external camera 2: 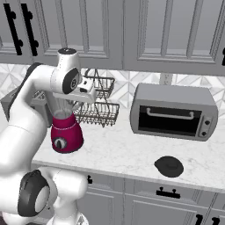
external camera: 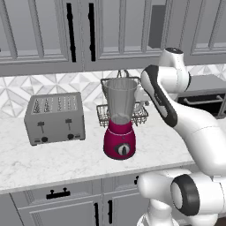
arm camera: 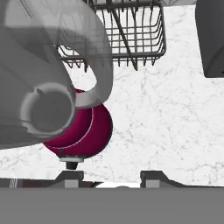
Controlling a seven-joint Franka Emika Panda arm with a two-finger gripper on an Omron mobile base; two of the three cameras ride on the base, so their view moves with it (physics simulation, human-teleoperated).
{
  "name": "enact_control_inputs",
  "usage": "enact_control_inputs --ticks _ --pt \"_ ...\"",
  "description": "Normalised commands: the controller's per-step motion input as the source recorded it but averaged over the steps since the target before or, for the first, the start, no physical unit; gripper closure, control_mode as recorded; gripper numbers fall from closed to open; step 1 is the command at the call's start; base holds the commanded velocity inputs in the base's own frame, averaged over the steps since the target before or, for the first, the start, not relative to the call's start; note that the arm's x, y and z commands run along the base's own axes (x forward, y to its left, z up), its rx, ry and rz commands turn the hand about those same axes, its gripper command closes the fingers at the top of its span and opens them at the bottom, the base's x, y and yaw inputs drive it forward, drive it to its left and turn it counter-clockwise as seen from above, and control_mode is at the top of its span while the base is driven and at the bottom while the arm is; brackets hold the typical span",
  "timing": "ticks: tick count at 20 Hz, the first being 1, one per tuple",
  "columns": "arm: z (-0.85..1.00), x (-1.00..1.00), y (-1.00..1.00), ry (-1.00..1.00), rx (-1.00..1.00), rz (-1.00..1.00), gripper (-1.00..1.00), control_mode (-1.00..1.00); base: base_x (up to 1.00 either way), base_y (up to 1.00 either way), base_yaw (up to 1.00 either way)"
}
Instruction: Close the lid blender by securely placing the lid on top.
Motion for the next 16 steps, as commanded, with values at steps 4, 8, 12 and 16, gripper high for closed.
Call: enact_control_inputs --ticks 4,8,12,16 --pt "0.0 -0.18 -0.13 -0.01 0.0 -0.03 -1.0 -1.0 0.0 0.0 0.0" --pt "-0.01 -0.46 -0.37 -0.04 0.0 -0.12 -1.0 -1.0 0.0 0.0 0.0" --pt "-0.04 -0.56 -0.51 -0.03 0.0 -0.18 -1.0 -1.0 0.0 0.0 0.0" --pt "-0.08 -0.55 -0.57 -0.03 0.0 -0.19 -1.0 -1.0 0.0 0.0 0.0"
